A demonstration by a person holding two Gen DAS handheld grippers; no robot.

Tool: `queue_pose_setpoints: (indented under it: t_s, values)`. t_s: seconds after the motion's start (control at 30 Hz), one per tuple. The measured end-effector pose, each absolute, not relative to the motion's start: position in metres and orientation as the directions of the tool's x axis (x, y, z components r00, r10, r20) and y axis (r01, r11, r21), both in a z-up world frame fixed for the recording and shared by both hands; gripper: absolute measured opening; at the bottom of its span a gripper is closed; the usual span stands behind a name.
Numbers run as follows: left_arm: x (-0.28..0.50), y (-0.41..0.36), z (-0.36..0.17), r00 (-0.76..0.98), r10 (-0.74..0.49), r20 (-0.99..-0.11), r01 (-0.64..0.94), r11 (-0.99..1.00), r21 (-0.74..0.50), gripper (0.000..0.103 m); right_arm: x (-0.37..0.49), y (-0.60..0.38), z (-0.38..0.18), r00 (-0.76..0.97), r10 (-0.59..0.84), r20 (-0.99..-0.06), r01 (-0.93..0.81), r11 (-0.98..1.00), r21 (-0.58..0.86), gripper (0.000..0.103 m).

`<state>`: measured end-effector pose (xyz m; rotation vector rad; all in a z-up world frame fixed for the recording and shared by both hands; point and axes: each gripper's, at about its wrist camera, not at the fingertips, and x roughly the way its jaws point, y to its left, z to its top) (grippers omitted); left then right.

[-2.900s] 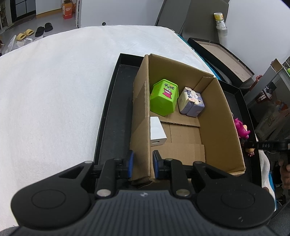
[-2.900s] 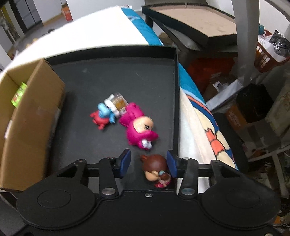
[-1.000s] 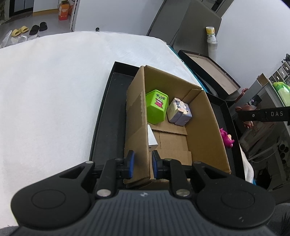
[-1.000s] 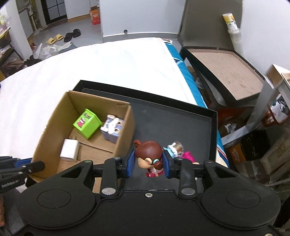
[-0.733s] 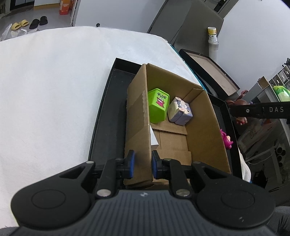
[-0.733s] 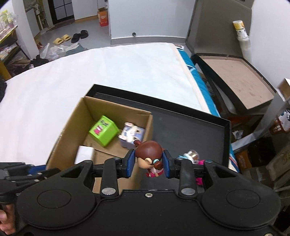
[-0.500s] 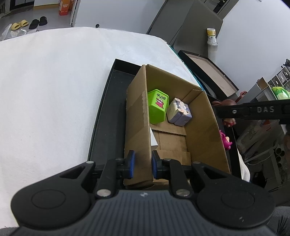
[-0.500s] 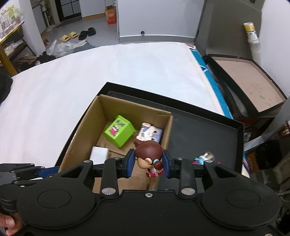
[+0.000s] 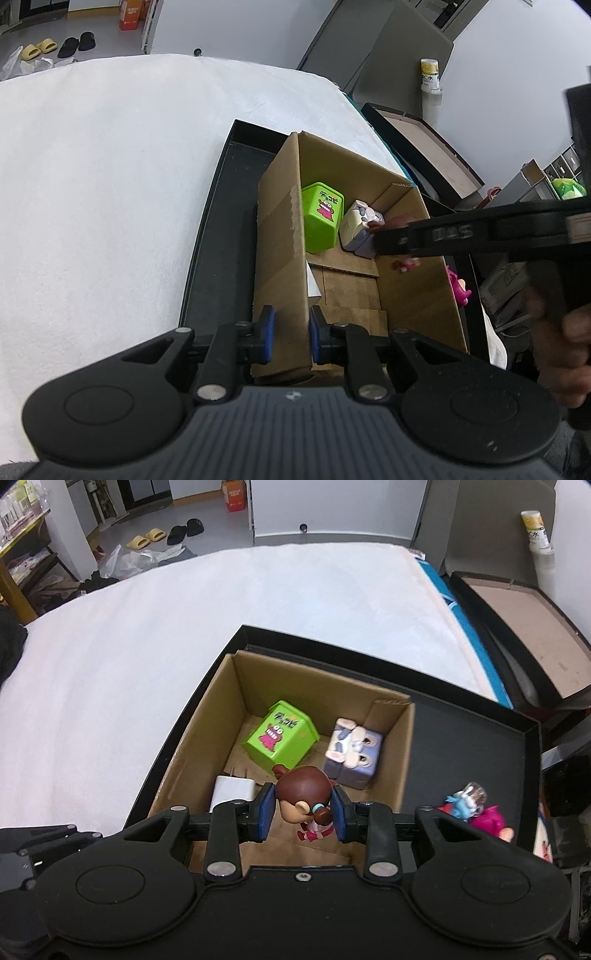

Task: Organize rigid objects
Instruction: 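Carry the monkey figure into the box with the right tool and release it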

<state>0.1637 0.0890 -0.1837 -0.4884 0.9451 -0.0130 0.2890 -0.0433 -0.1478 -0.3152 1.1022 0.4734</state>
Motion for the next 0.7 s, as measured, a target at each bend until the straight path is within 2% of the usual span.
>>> queue_pose_setpoints:
  t_s: [0.5,0.7]
  values:
    - [0.164,0.089,-0.184,0.593,-0.222,-0.774,-0.201,0.89,-0.409,0.018,0.299,-0.025,-0.193,0.329,0.176,-0.928,-0.467,0.884,0.002,0.032]
    - [0.165,0.089,-0.185,0.591,-0.22,-0.776,-0.203,0.891,-0.407,0.018,0.296,-0.025,-0.195,0.311,0.192,-0.931,-0.485,0.875,0.019,0.033]
